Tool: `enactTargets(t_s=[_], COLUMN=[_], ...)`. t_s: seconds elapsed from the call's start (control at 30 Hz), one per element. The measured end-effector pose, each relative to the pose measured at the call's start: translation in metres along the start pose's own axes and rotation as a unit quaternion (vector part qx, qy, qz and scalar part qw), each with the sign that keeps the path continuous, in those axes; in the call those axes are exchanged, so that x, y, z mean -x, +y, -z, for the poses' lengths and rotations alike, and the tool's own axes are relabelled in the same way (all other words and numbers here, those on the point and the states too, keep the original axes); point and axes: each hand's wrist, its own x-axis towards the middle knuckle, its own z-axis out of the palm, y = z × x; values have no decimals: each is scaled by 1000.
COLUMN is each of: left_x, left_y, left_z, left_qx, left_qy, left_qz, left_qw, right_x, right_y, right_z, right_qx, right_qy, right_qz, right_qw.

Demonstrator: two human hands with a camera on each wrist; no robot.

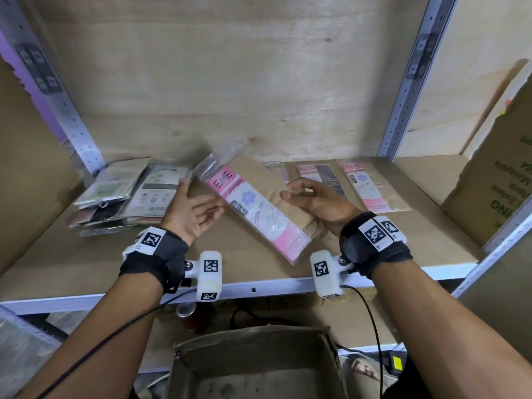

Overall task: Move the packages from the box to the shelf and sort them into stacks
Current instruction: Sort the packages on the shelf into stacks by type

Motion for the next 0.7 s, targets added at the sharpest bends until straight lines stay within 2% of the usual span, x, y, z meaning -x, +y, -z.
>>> enactTargets(t_s=[0.13,0.23,0.3,0.4,0.53,0.7], left_x=[13,21,24,23,19,19], left_y=[-19,-32,-36,-39,-39,-42], left_z=[-26,-37,-38,-38,-40,-43], left_qx=[-126,-221,-240,-246,-239,-182], left_qy=[-122,-250,-297,-295,-255,-227], left_qz=[17,45,46,11,-44,-58], left_qw=[984,942,923,923,936,955], right_x=[-5,-8,-10,-13,-14,-18], right_y=[-3,-3,-2,-1,-1,2], right_z=[-3,-5,-5,-2,-1,1], right_qx=[-116,-142,-158,-164,-161,-170], right_qy=[66,110,149,186,185,206], right_qz=[6,-4,-6,-19,-51,-34], right_qw=[991,984,976,968,968,963])
